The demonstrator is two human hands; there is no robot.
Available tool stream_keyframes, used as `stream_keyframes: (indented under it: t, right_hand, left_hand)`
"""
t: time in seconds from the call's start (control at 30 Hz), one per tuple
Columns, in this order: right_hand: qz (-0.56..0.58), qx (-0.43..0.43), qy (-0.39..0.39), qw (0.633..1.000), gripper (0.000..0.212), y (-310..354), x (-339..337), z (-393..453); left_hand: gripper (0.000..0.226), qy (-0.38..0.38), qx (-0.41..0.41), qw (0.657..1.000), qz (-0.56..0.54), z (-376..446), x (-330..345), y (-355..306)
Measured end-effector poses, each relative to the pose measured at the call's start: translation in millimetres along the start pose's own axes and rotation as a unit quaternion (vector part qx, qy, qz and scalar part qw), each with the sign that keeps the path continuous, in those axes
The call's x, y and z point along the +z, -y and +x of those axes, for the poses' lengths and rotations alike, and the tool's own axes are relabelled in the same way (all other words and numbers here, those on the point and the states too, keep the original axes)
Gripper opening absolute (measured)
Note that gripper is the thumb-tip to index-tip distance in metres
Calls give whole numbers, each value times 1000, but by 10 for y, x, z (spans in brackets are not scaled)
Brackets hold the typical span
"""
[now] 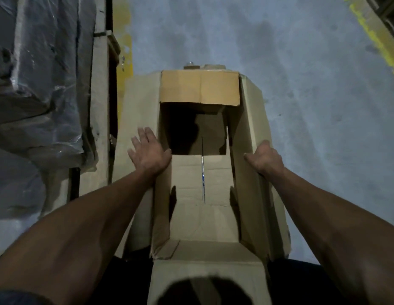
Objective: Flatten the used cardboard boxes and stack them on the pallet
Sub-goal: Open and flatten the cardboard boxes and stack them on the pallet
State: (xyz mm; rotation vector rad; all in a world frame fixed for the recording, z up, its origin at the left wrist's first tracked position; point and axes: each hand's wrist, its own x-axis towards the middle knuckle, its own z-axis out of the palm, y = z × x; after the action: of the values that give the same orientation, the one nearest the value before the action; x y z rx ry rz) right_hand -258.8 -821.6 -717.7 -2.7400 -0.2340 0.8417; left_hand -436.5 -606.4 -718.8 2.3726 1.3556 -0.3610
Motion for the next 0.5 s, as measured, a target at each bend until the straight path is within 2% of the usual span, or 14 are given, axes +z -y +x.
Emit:
stream_keyframes:
  t: [0.07,0.17,0.37,0.5]
  right_hand:
    - [18,2,3,1000,56,65,36,80]
    - [53,4,-2,999,42,90,121,137]
    - [44,2,6,999,37,-53,180,-107]
    - [30,27,12,999,36,-298,248,-424]
  left_hand:
    - [96,7,-17,997,-73,98,88,-3]
    - [84,8,-28,991,-129,185,192,70]
    - [68,30,-12,984,-174,-75,287,251]
    - [70,31,15,985,-171,-407,487,385]
